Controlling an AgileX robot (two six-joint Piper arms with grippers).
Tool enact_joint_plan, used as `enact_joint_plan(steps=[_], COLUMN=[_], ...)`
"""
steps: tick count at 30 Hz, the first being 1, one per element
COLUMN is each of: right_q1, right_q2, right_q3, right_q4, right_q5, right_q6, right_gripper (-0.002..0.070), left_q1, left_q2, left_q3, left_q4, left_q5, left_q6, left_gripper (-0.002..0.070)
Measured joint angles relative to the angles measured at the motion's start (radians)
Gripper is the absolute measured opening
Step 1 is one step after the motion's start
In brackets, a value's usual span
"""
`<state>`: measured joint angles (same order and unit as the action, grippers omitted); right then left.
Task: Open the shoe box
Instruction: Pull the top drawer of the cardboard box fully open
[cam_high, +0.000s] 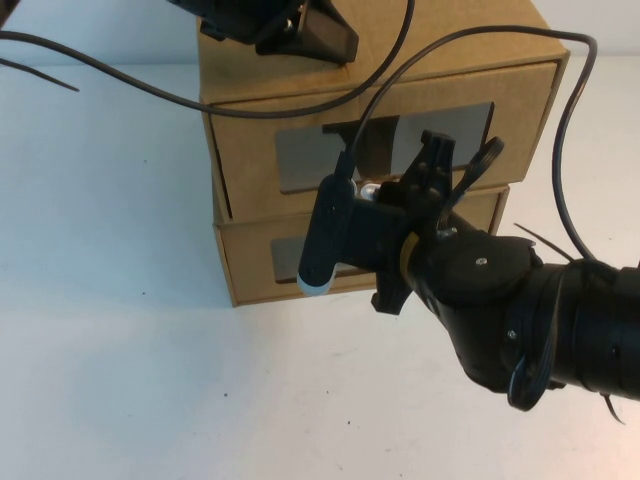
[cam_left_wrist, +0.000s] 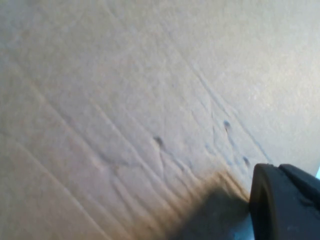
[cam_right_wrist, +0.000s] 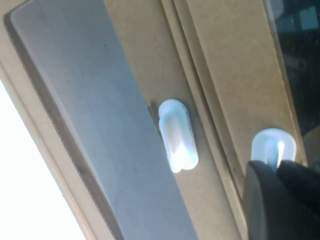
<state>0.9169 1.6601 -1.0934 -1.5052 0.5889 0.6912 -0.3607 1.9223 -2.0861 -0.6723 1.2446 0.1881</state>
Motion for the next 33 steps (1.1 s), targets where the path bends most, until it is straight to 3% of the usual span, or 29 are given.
enact_joint_plan(steps=[18, 33], right_q1=[-0.004, 0.032], right_q2=[0.0, -0.039], right_q3=[0.001, 0.03], right_q4=[-0.011, 0.095], right_q5=[-0.014, 0.01], right_q6=[0.049, -0.041], right_gripper=[0.0007, 0.0007], left_q1=[0.003, 0.013], left_q2=[0.017, 0.025], left_q3=[-0.01, -0.011], left_q4=[0.024, 0.012], left_q5=[-0.002, 0.008], left_q6=[0.0, 0.0], left_gripper=[-0.0006, -0.0006])
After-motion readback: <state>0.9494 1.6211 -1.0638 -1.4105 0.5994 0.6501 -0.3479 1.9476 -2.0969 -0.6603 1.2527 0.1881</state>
